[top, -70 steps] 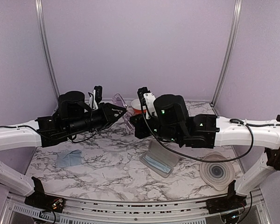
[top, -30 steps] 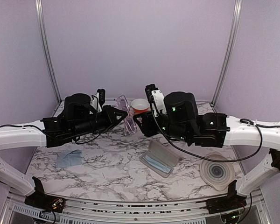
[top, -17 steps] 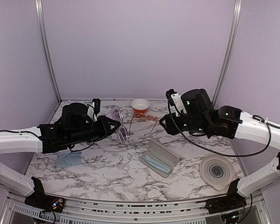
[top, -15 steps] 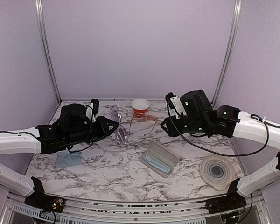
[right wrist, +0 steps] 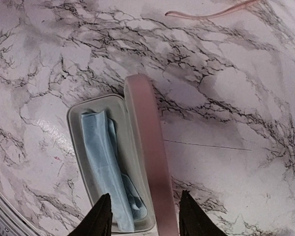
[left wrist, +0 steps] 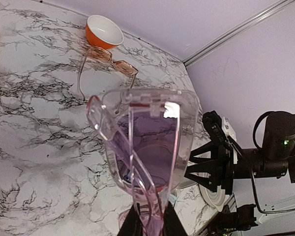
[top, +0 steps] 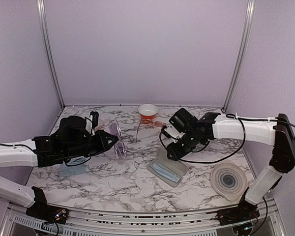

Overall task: Organize the sunglasses
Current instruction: Move the opened sunglasses case to the center of the board.

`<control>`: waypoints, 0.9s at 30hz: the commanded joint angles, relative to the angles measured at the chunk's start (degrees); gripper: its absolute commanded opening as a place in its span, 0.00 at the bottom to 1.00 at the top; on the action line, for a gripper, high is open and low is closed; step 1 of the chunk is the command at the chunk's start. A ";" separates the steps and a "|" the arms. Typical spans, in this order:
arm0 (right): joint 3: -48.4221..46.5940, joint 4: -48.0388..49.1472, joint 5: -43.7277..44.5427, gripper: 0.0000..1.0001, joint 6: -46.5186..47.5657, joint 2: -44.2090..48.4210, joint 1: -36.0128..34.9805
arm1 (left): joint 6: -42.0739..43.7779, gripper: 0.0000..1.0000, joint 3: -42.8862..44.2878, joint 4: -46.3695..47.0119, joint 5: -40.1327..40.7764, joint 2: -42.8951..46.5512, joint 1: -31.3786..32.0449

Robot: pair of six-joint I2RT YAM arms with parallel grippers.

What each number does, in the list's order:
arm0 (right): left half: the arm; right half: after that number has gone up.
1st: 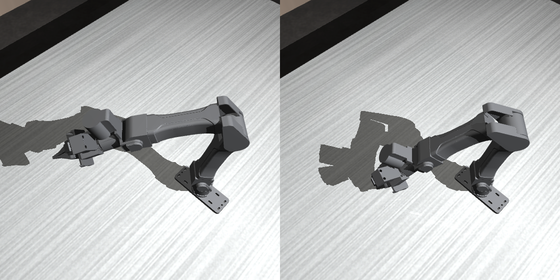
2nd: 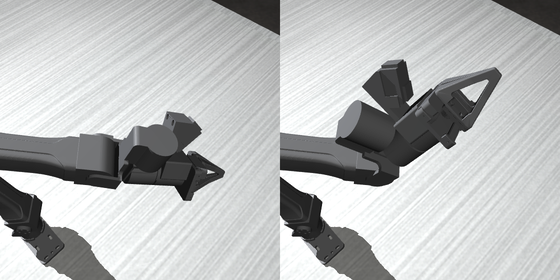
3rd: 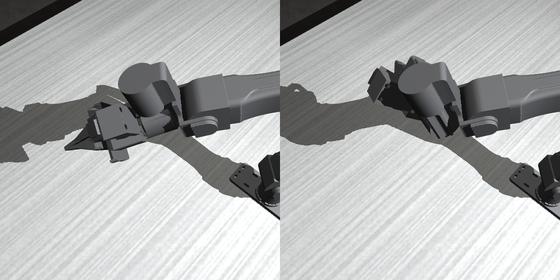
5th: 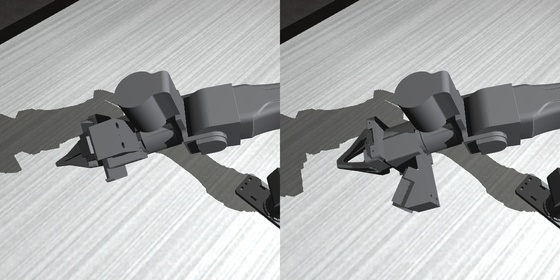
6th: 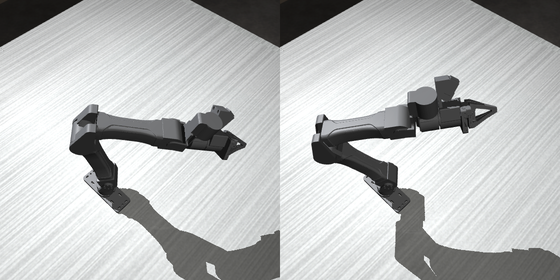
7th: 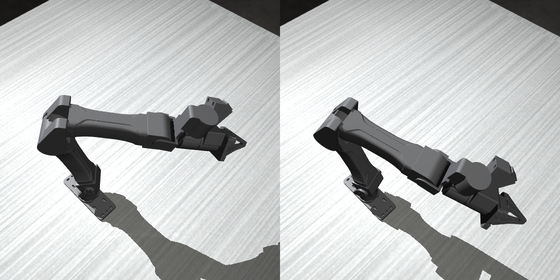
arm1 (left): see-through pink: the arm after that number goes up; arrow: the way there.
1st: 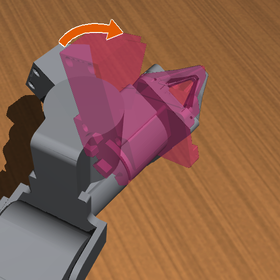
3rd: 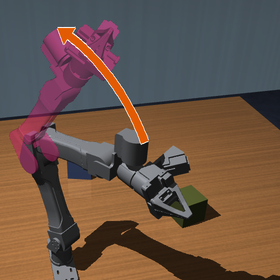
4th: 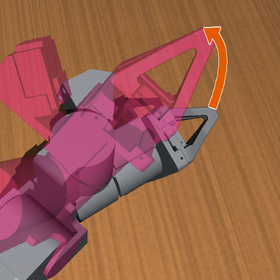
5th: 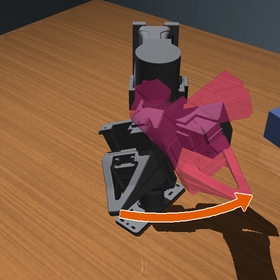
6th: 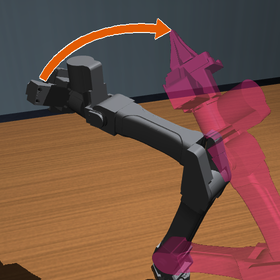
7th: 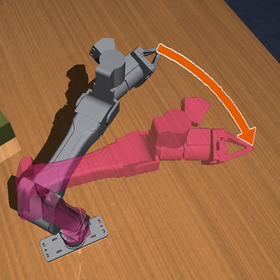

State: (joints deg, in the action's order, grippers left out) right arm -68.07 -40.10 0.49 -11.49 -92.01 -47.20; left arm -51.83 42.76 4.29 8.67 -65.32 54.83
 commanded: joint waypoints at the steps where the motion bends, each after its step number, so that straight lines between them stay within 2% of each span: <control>1: -4.81 -3.28 2.14 0.45 2.18 -3.82 0.88 | 0.85 0.07 -0.49 -1.20 1.37 1.99 -0.17; 9: -5.21 -2.63 1.88 0.43 3.45 -6.36 0.88 | 1.14 0.07 -0.49 -1.16 1.40 1.38 -0.16; 17: -5.10 -1.08 0.79 0.21 2.97 -7.09 0.93 | 1.16 0.07 -0.39 -0.52 0.57 0.24 -0.16; 27: -5.56 -1.12 0.03 0.13 0.63 -6.65 0.93 | 1.12 0.06 -0.41 -0.42 0.56 0.32 -0.18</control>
State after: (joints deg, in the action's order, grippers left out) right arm -71.18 -42.06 1.50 -9.02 -98.39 -46.59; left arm -51.40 42.54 3.90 9.28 -64.86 54.81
